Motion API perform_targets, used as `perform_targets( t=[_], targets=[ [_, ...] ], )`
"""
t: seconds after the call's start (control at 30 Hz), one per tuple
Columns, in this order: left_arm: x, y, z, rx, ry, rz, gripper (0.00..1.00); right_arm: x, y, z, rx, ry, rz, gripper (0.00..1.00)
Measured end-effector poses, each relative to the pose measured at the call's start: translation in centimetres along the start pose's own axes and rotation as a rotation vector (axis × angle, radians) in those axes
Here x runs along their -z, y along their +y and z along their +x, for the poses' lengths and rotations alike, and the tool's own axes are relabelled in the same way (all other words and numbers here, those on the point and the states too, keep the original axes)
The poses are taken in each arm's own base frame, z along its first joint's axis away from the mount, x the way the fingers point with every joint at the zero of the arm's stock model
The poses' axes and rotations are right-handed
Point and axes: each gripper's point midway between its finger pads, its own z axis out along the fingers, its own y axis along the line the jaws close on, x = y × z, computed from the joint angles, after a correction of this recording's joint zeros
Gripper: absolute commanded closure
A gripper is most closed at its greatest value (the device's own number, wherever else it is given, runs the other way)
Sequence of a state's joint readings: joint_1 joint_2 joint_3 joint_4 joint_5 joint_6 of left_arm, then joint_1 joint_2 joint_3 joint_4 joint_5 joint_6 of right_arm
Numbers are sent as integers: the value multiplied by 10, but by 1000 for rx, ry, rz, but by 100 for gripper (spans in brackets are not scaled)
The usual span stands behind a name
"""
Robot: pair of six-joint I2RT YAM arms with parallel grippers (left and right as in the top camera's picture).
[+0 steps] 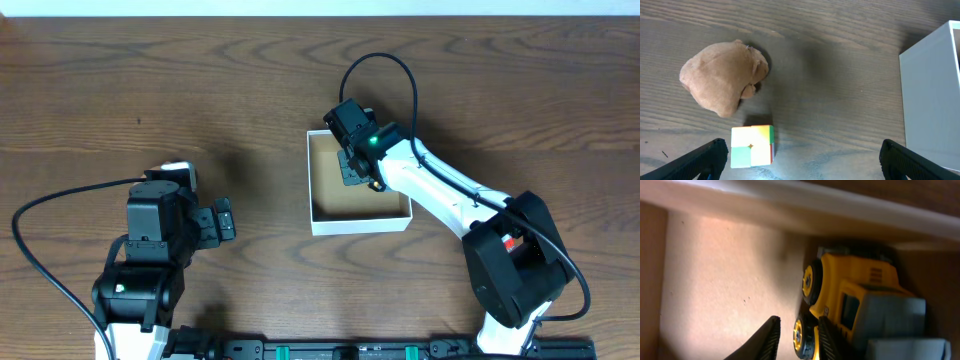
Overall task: Pack container
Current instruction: 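Lower the dump truck into the box's right side and open the right gripper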
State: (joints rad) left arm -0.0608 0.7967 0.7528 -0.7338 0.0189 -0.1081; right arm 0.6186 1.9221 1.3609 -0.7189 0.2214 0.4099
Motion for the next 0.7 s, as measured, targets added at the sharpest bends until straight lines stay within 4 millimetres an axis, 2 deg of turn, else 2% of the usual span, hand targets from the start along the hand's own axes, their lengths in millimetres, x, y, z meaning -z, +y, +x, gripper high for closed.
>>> perform_targets(
  t=[0.2,0.43,0.57,0.7],
  targets=[
    [0,0,0,0,0,0,2,0,7,-12,19,-45,-33,70],
    [0,0,1,0,3,-1,2,6,9,-10,63,-28,-43,73],
    [0,0,1,0,3,-1,2,21,6,-11,75,-29,-49,79],
    [0,0,1,0,3,-1,2,51,0,-6,75,-26,-69,80]
  ],
)
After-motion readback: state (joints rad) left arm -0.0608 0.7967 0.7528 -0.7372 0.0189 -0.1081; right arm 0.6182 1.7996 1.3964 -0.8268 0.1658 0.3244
